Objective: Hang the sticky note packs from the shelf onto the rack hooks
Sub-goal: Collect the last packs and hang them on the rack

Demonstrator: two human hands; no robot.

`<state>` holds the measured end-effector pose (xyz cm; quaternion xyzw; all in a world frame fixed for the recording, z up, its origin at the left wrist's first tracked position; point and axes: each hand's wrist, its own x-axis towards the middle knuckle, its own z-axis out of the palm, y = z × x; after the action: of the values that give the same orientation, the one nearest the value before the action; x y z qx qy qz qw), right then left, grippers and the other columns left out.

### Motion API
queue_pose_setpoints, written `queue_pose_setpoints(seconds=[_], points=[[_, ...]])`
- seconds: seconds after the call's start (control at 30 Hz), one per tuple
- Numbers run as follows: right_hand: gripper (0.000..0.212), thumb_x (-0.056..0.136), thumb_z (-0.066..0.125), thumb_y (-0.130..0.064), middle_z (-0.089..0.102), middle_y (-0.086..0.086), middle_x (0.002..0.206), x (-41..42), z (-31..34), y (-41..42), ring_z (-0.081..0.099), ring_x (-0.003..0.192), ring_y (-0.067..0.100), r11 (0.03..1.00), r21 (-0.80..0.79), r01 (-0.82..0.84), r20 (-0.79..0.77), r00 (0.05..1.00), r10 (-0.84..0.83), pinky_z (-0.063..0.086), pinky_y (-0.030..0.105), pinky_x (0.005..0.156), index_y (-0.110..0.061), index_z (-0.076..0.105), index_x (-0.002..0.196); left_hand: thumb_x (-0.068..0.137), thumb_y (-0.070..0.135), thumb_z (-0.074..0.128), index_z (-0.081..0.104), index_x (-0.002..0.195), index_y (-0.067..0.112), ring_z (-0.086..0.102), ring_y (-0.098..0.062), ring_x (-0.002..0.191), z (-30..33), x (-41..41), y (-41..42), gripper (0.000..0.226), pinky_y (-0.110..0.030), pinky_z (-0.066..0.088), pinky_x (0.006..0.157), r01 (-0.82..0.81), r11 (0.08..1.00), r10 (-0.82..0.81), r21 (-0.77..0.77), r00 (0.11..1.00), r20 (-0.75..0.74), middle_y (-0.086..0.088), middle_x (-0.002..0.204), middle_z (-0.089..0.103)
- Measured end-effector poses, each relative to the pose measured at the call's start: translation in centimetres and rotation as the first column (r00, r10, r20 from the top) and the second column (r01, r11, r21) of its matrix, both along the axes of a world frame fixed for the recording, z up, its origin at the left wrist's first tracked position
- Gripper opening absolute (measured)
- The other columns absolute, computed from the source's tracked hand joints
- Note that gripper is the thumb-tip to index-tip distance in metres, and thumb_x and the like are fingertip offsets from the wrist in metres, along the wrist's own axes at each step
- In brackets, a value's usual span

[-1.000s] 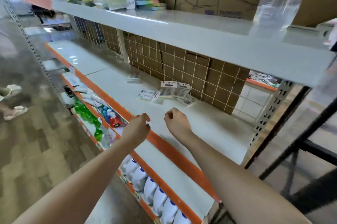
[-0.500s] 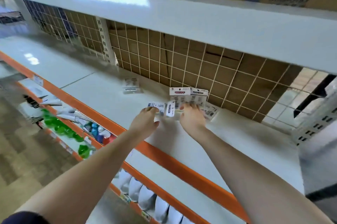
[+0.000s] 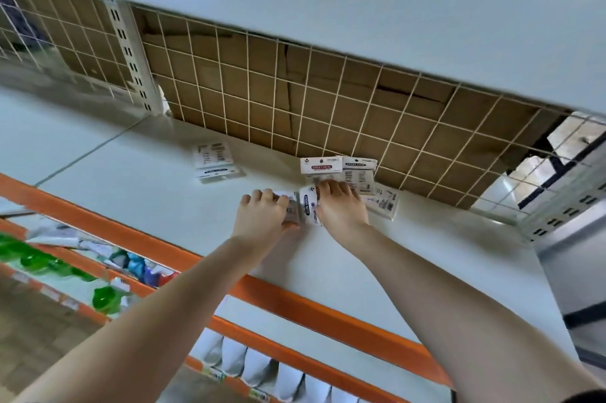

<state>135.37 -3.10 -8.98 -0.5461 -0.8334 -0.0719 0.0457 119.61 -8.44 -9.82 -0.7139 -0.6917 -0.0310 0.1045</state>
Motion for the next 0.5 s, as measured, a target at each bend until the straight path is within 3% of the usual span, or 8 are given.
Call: queue_pose_setpoints(seconds=[0.03,0.1,0.13,0.2,0.3,0.4,0.47,0.5], points=[[0.052,0.084,0.066,-0.022,0.06,0.014,0.121,-0.1,0.3,-0.2,0.056,0.113,0.029,0.998,0.06,-0.007,0.037,0.999,0.004,0.046,0.037,0.092,-0.002,0.051,0.129,0.082,0.063,0.053,0.057,0.12,0.02,0.054,-0.027,0.108,0.3,0.0,-0.2,0.057,-0.034,0.042,0.088,0.028,0.999,-0.027,0.018,0.998,-0.058,-0.008,0.115,0.059],[0.05,0.069,0.077,-0.016,0.07,0.009,0.097,-0.1,0.6,-0.9,0.067,0.09,0.026,0.987,0.159,-0.034,0.137,0.99,0.012,0.054,0.033,0.077,-0.005,0.063,0.116,0.068,0.064,0.07,0.071,0.09,0.021,0.065,-0.023,0.079,0.9,-0.1,-0.7,0.049,-0.028,0.051,0.065,0.088,0.992,-0.073,0.096,0.987,-0.143,-0.005,0.084,0.068],[0.05,0.062,0.081,-0.018,0.071,0.005,0.087,0.1,0.5,-1.2,0.068,0.081,0.023,0.974,0.221,-0.049,0.176,0.984,0.01,0.055,0.029,0.069,-0.008,0.069,0.109,0.061,0.063,0.076,0.072,0.077,0.022,0.065,-0.021,0.065,0.9,-0.3,-0.9,0.045,-0.026,0.05,0.053,0.117,0.98,-0.091,0.163,0.984,-0.156,-0.003,0.07,0.066],[0.047,0.053,0.086,-0.022,0.071,0.0,0.073,0.6,0.2,-1.8,0.068,0.068,0.018,0.942,0.324,-0.087,0.185,0.982,0.027,0.054,0.025,0.058,-0.01,0.074,0.098,0.06,0.055,0.081,0.071,0.067,0.019,0.063,-0.023,0.054,0.7,-0.8,-1.2,0.038,-0.025,0.045,0.041,0.152,0.953,-0.13,0.261,0.987,-0.099,-0.004,0.06,0.063],[0.035,0.059,0.081,-0.015,0.069,0.003,0.067,1.5,0.4,-2.2,0.067,0.063,0.021,0.89,0.436,-0.135,0.13,0.988,0.085,0.053,0.025,0.054,-0.009,0.074,0.093,0.079,0.043,0.07,0.07,0.066,0.015,0.061,-0.026,0.05,1.2,-1.6,-1.5,0.031,-0.024,0.042,0.037,0.145,0.92,-0.157,0.364,0.988,0.003,-0.007,0.055,0.061],[0.027,0.067,0.062,0.001,0.065,0.007,0.066,2.1,1.5,-2.5,0.065,0.059,0.027,0.871,0.475,-0.123,0.004,0.991,0.137,0.05,0.028,0.049,-0.007,0.07,0.092,0.09,0.034,0.056,0.065,0.064,0.012,0.057,-0.028,0.043,2.3,-2.1,-1.8,0.035,-0.025,0.039,0.038,0.051,0.918,-0.142,0.394,0.968,0.205,-0.009,0.048,0.056],[0.03,0.075,0.057,0.005,0.064,0.011,0.077,2.5,2.3,-2.8,0.064,0.06,0.031,0.935,0.353,0.045,-0.182,0.983,0.022,0.043,0.033,0.046,-0.003,0.065,0.103,0.094,0.024,0.056,0.063,0.079,0.01,0.059,-0.034,0.052,3.0,-2.3,-1.6,0.022,-0.032,0.043,0.047,-0.054,0.956,-0.052,0.29,0.938,0.343,-0.016,0.059,0.06],[0.026,0.084,0.052,0.003,0.062,0.013,0.085,2.7,2.5,-3.0,0.062,0.064,0.034,0.962,0.217,0.165,-0.329,0.94,-0.087,0.039,0.036,0.048,-0.005,0.06,0.108,0.099,0.023,0.046,0.061,0.088,0.012,0.059,-0.036,0.061,3.1,-2.3,-1.5,0.022,-0.035,0.043,0.053,-0.122,0.972,0.018,0.2,0.892,0.452,-0.018,0.069,0.063]])
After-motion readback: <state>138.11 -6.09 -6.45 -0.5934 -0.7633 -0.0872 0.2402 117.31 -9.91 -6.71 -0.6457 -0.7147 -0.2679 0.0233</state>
